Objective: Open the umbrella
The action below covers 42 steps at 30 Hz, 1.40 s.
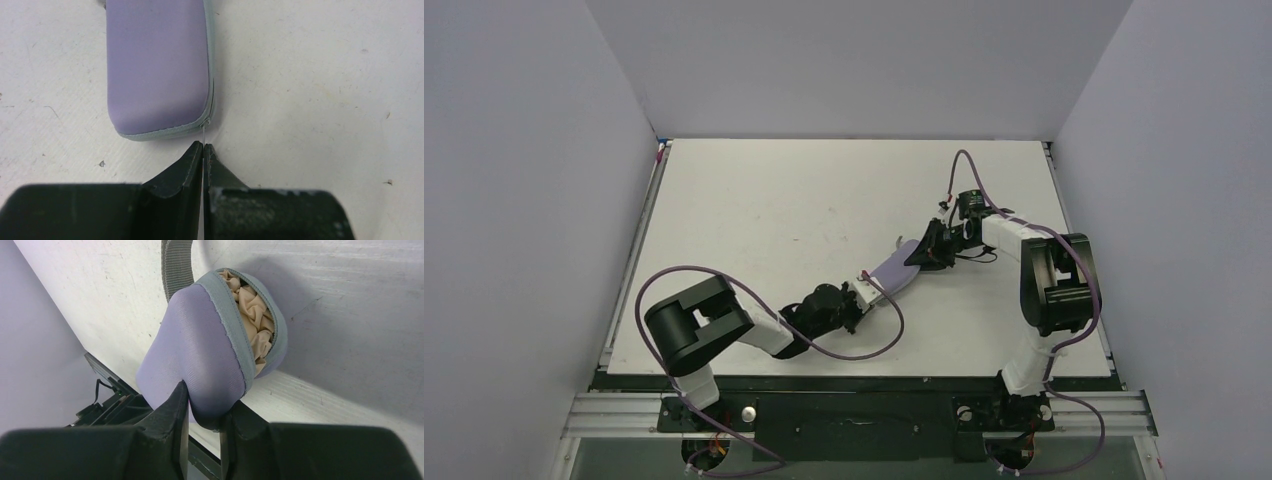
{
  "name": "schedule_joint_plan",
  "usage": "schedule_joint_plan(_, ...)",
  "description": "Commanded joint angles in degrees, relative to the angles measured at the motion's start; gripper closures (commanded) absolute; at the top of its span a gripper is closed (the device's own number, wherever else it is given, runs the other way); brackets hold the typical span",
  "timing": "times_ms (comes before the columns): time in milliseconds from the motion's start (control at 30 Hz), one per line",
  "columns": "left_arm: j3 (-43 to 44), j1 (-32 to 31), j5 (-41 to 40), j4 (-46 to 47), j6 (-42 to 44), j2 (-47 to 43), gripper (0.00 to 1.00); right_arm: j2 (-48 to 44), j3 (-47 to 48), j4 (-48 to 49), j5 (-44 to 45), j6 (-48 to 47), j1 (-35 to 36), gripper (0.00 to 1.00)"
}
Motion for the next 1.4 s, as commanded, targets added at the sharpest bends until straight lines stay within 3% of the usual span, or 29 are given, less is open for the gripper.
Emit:
schedule_joint_plan(0, -2.1, 0.1, -2.5, -2.3, -1.2, -3.4, 1.0, 3.3, -1.2, -1.5, 15.1, -5.8, -1.0, 1.0)
schedule_joint_plan(200, -3.4, 1.2, -3.1, -3.9, -1.1, -4.8, 1.0, 2.8, -1.0, -2.7, 13.2, -10.4, -1.4, 1.0)
schedule_joint_plan(933, -0.7, 6.2, 1.5, -2.0, 6.3, -1.5, 1.0, 7.0, 7.0, -20.7, 6.8, -43.8, 4.1, 1.0)
schedule_joint_plan(1367, 4.1, 6.7, 3.0, -1.5, 6.9, 2.4, 1.0, 7.7, 8.9, -24.7, 4.7, -49.8, 7.0, 1.0)
